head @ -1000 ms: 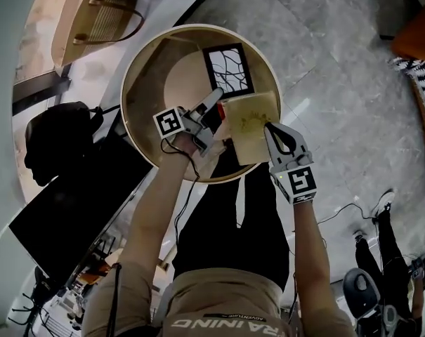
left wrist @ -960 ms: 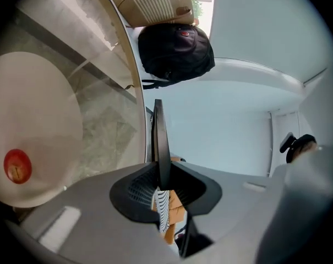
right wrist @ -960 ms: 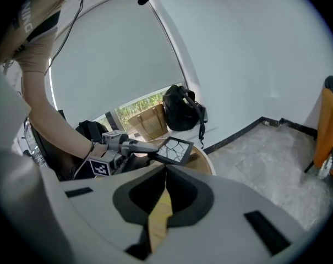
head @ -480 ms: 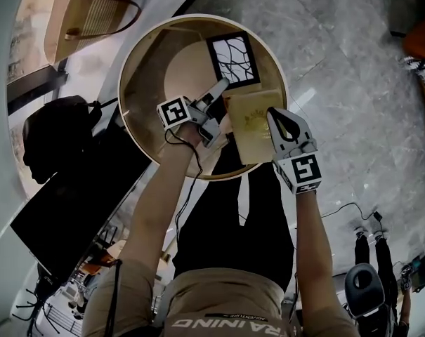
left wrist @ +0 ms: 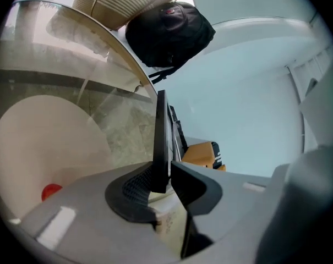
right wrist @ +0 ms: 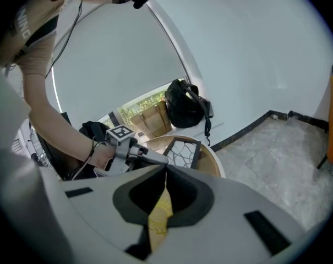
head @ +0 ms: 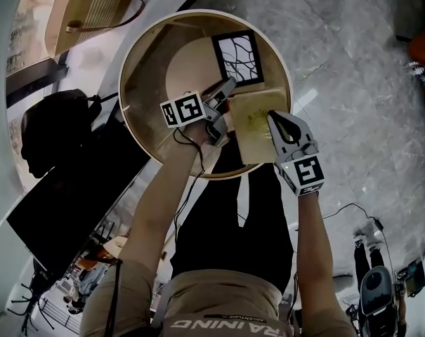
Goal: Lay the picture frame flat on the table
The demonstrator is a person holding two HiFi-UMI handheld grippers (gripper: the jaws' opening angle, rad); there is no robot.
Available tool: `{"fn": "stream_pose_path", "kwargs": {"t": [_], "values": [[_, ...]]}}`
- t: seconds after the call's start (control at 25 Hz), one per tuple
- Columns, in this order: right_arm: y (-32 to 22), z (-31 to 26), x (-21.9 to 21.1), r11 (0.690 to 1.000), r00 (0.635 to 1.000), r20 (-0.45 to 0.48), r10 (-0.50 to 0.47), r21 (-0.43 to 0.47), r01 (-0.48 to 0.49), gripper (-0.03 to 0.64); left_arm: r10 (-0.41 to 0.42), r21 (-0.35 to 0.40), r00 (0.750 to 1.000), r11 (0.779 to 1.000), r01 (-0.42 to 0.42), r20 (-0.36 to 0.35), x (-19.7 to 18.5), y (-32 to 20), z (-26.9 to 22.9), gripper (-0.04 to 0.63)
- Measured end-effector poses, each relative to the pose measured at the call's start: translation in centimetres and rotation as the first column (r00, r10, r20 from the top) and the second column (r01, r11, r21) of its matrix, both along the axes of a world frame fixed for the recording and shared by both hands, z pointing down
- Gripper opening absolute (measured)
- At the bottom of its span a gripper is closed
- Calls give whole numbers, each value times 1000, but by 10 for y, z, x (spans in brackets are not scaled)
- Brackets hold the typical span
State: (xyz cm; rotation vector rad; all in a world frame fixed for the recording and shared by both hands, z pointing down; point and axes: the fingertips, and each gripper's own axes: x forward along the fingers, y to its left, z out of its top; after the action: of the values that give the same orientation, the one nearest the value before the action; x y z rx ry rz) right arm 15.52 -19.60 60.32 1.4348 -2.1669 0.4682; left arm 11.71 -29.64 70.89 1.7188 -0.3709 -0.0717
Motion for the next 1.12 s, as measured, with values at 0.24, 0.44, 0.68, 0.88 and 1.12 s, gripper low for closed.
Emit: {"fn": "stream_pose_path", "kwargs": {"t": [0.24, 0.44, 0.68, 0.88, 1.12], "values": [[10, 1, 0, 1000, 1000, -1, -9, -5, 9, 8, -61, 133, 966, 991, 28, 252, -8, -3, 15, 124], [17, -2, -1, 1000, 1000, -5, -8, 5, 8, 8, -145, 261, 927, 964, 53, 346, -19, -1, 13, 127], [26, -8, -8, 1000, 1000, -18, -12, 16, 13, 8, -163, 302, 931, 951, 61, 326, -29, 3, -5, 127], [37, -21, -19, 999, 999, -35, -21, 28, 22, 8, -135, 332, 942, 943, 27, 307, -41, 29, -28, 115], [51, -58, -37, 997, 997, -72, -32, 62, 37, 8, -81, 412, 954, 910, -47, 289, -63, 75, -72, 6]]}}
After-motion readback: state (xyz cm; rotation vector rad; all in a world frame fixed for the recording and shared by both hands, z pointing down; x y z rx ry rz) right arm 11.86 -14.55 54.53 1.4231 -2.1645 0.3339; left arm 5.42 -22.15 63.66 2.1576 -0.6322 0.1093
